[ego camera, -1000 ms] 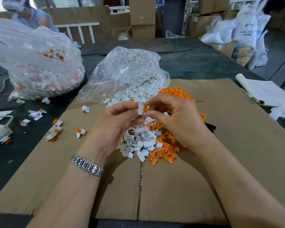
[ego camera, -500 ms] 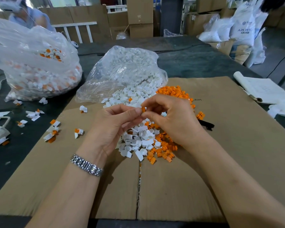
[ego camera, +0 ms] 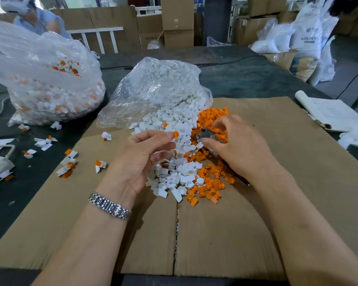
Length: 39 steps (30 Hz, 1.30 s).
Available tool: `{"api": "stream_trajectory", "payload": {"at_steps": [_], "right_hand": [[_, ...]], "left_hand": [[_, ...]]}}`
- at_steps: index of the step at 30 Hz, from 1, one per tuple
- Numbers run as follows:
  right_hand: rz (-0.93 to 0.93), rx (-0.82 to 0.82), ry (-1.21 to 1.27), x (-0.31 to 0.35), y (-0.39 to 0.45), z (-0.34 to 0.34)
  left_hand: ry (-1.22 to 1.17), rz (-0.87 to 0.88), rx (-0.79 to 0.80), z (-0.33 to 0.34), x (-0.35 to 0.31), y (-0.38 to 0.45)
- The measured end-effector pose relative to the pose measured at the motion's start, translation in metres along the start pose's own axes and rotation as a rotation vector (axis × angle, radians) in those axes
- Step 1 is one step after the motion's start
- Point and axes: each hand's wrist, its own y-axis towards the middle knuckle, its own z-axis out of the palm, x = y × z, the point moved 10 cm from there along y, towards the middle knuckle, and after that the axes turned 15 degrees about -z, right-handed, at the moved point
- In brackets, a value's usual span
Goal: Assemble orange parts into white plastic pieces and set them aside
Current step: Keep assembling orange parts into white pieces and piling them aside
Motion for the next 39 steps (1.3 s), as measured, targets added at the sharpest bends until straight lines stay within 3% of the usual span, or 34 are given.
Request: {"api": "stream_trajectory", "payload": {"at_steps": [2, 4, 12, 17, 20, 23, 31, 39], "right_hand": [[0.139, 0.185, -0.153, -0.02, -0.007, 0.012], [0.164, 0.277, -0.236, -0.024, -0.01, 0.021], [0.155, 0.162, -0.226, -0.016, -0.001, 0.005], [0.198, 0.132, 0.162, -0.006, 0.001, -0.014], [0.28, 0.332, 0.609, 0.023, -0.011, 0.005], [0.231, 0.474, 0.701, 0.055, -0.018, 0.023], [0.093, 0.426, 0.541, 0.074, -0.014, 0.028], [0.064, 0.215, 0.351, 0.076, -0.013, 0.025]], "left_hand": [[-0.003, 0.003, -0.005, -0.001, 0.0, -0.001], [-0.009, 0.004, -0.003, -0.001, 0.0, -0.002], [-0.061, 0.009, 0.001, -0.001, -0.001, -0.003], [-0.063, 0.032, 0.017, 0.0, -0.003, -0.004], [-0.086, 0.051, 0.031, 0.0, -0.005, -0.005], [-0.114, 0.066, 0.026, -0.001, -0.007, -0.006], [-0.058, 0.079, -0.028, -0.003, -0.008, -0.007], [0.026, 0.091, -0.059, -0.002, -0.009, -0.01]]}}
